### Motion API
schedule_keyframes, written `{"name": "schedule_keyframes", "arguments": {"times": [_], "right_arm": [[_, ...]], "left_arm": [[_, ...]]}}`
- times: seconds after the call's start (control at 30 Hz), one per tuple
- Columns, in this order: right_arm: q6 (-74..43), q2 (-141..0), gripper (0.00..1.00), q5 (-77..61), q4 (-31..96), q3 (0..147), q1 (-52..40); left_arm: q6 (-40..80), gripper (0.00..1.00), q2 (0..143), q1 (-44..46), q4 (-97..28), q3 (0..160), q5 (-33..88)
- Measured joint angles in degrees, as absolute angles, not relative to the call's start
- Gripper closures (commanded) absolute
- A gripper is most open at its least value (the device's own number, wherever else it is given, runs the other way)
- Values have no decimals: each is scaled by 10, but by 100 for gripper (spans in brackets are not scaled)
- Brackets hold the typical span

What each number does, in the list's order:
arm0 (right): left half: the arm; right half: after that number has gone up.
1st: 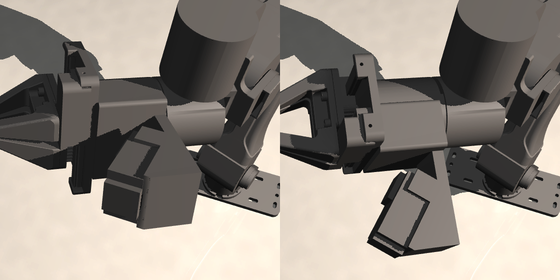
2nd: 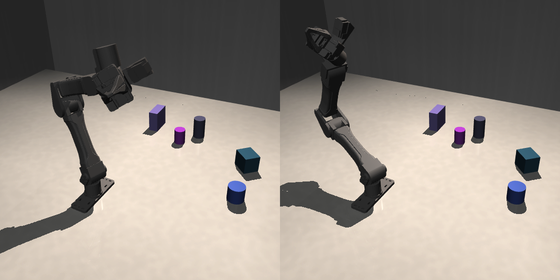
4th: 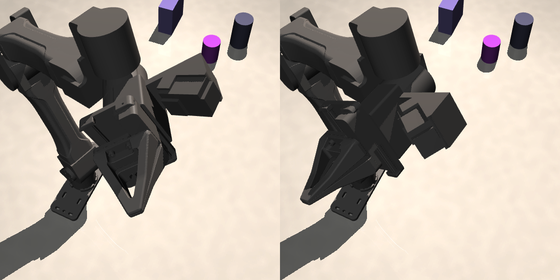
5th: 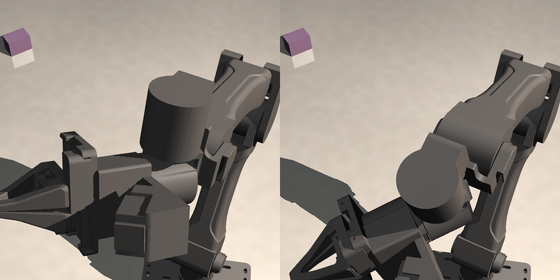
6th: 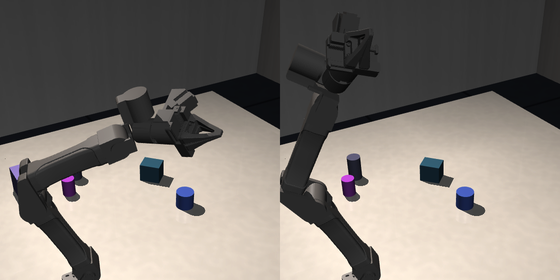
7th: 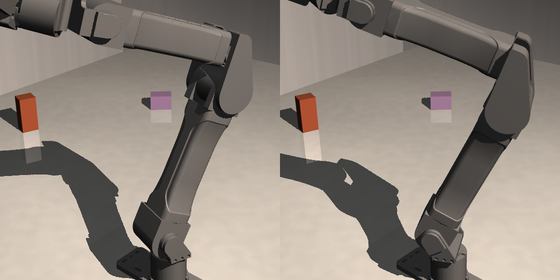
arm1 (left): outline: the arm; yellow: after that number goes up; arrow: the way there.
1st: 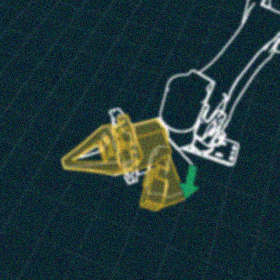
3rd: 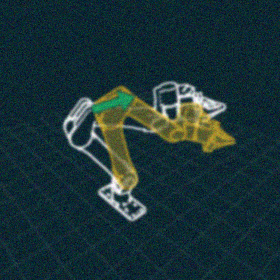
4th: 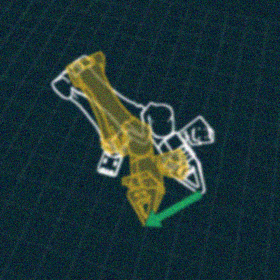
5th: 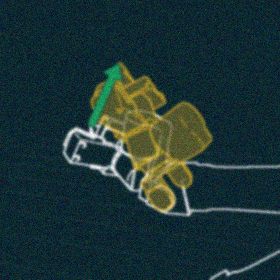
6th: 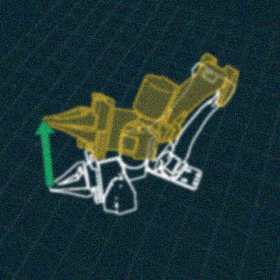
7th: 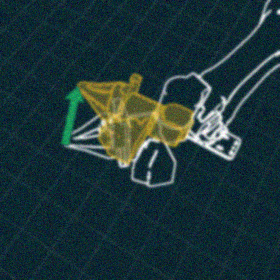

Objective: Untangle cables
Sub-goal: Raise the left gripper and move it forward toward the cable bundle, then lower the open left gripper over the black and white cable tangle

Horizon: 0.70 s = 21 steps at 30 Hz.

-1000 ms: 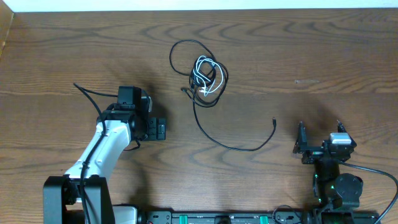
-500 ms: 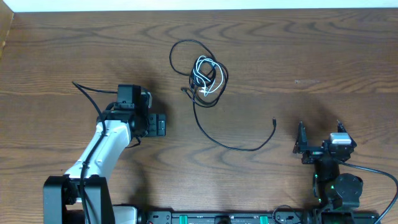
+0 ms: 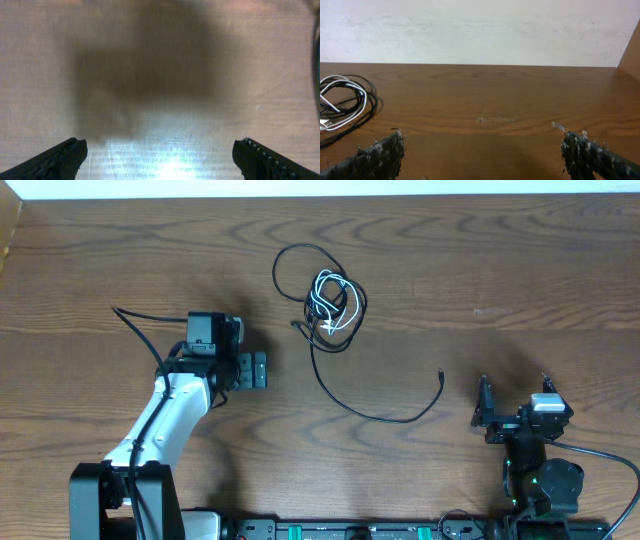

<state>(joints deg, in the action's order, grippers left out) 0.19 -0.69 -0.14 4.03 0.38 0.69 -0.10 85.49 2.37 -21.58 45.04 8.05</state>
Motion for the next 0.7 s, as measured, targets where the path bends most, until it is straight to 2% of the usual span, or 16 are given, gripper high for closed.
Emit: {"name": "schedule_keyframes", "arguments": {"times": [0.23,0.7], "right_arm": [[2,-7,1,-1,40,4,7],[2,-7,1,-1,40,4,7]], "left_arm": [[-1,2,855,24,-153,450,85],[2,2,855,24,-142,450,118]]}}
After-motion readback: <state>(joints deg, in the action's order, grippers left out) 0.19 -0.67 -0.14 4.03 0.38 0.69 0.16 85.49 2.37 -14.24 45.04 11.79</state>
